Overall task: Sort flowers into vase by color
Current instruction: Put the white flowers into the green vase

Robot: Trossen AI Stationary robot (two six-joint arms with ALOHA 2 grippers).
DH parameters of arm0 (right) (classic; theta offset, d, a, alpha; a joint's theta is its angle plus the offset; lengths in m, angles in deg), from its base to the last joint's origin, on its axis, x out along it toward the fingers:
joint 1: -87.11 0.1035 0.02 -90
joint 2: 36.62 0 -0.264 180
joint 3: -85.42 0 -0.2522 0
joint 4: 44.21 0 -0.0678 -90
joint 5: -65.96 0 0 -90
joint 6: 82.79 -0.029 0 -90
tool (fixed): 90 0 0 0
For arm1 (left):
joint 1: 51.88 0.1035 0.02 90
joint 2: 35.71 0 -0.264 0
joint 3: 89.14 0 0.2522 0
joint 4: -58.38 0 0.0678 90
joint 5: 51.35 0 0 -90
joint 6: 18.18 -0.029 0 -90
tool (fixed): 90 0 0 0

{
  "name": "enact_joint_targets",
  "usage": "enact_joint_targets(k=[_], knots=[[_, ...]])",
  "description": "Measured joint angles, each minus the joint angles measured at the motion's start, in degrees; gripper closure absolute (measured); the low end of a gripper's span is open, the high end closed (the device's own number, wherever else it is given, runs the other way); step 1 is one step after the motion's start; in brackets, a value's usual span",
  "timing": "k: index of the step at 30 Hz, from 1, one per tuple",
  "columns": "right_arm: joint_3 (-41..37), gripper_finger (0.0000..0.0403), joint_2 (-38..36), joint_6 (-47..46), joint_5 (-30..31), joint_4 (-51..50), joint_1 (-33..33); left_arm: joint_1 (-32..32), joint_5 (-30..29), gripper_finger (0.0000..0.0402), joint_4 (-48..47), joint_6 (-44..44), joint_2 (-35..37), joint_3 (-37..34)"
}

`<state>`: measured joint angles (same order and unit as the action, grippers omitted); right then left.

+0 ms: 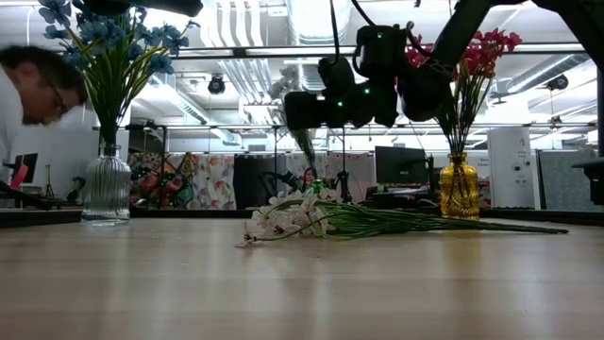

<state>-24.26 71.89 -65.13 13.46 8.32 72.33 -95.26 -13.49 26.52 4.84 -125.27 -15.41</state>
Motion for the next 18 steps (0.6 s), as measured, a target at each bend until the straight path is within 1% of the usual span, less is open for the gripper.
enact_joint_targets(k=[4, 8, 11, 18], knots=[[0.0, 0.0245, -0.1, 2.4, 0.6, 0.0, 0.7, 0.0, 0.0, 0.0402, 0.0, 0.0, 0.0, 0.0], [0.0, 0.0211, -0.2, 4.9, 4.5, 0.0, 2.0, 0.0, 0.0, 0.0402, 0.0, 0.0, 0.0, 0.0], [0.0, 0.0192, -0.2, 7.5, 7.4, 0.0, 3.2, 0.0, 0.0, 0.0402, 0.0, 0.0, 0.0, 0.0], [0.0, 0.0158, -0.2, 11.7, 11.0, 0.0, 6.1, 0.0, 0.0, 0.0402, 0.0, 0.0, 0.0, 0.0]])
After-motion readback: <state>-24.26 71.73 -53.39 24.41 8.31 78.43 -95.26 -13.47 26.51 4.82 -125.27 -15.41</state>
